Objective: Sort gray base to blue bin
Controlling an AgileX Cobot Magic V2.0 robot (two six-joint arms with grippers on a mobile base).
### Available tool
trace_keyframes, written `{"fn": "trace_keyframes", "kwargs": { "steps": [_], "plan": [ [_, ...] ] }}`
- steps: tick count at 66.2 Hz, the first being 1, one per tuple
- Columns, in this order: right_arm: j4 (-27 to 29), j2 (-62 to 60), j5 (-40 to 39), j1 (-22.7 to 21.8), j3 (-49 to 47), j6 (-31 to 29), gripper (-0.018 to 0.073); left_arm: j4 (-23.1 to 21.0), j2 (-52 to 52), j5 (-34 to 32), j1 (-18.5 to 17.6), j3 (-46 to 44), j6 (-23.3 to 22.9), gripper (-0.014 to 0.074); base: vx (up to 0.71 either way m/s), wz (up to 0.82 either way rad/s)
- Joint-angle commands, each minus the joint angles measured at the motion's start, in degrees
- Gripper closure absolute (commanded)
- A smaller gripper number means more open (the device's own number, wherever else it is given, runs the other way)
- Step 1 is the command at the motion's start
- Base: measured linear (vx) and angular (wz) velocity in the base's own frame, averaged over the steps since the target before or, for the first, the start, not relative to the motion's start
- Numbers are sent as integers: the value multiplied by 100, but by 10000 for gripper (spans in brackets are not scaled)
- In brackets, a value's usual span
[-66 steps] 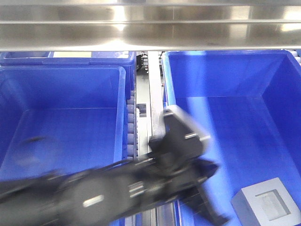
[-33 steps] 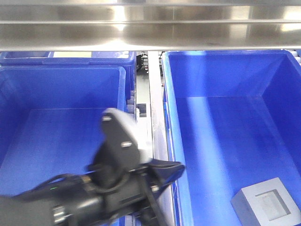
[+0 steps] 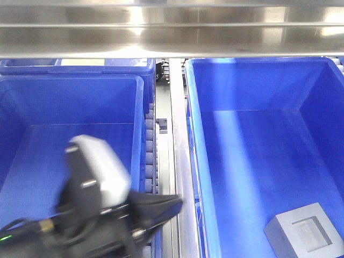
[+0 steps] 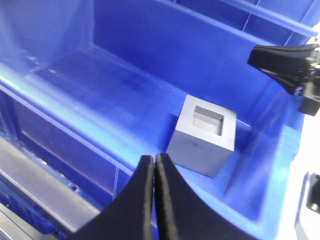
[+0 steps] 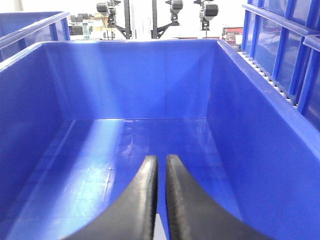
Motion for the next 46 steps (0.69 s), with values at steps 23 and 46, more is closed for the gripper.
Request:
{"fn": "trace_keyframes", "kwargs": {
  "steps": [23, 46],
  "plan": [
    [-37, -51, -453, -21, -22, -38, 564, -17, -1375, -200, -10, 534, -52, 601, 0, 0],
    [-37, -51, -453, -21, -22, -38, 564, -17, -2560, -74, -10, 1039, -52, 601, 0, 0]
  ]
}}
